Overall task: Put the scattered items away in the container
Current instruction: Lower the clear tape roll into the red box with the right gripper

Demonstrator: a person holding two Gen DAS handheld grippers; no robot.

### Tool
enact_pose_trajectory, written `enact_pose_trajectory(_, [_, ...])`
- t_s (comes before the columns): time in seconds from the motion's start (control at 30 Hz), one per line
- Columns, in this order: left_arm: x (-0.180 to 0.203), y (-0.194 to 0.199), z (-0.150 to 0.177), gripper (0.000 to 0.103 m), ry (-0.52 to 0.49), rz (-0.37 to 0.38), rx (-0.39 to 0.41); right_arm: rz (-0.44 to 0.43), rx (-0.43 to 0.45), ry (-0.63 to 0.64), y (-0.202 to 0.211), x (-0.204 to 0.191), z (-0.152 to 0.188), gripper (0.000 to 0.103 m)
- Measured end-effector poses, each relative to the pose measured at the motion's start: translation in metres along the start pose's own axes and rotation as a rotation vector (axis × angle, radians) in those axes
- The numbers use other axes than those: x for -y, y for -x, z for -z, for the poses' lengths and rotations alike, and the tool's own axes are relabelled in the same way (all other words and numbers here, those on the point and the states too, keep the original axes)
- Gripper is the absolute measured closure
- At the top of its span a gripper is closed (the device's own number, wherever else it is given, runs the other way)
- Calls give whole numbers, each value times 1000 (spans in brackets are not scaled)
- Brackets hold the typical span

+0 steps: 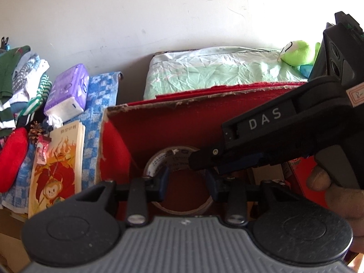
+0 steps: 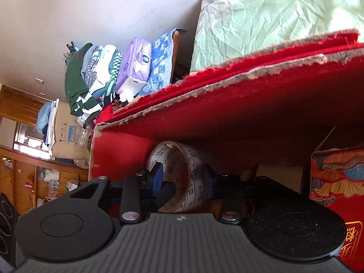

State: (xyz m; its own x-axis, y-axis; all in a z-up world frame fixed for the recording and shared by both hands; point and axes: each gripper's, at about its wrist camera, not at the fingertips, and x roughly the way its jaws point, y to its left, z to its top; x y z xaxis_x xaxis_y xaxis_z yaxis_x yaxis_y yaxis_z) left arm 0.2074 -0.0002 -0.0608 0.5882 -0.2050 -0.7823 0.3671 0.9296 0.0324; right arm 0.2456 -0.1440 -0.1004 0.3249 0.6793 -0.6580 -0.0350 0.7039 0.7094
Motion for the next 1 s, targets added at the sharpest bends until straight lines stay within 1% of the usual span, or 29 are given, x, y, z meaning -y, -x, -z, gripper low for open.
enact_pose_trajectory(0.1, [0,0,0,61,4,5,-1,11,14,-1,2,1,0,62])
enact_pose_trajectory(0.27, [0,0,-1,60,6,7,-3,23,14,48,0,-5,1,63])
enact_pose_trajectory(0.47, [-3,-1,-2,60,18,27,-11,56,21,52,-2,-6,1,62])
enact_pose_trajectory(0.8, [0,-2,-3,60,11,8,-22,72,27,85,-7,-11,2,63])
enact_pose_trajectory(1.0, [1,-4,-4,60,4,-10,-32,96,25,43,-7,-5,0,62])
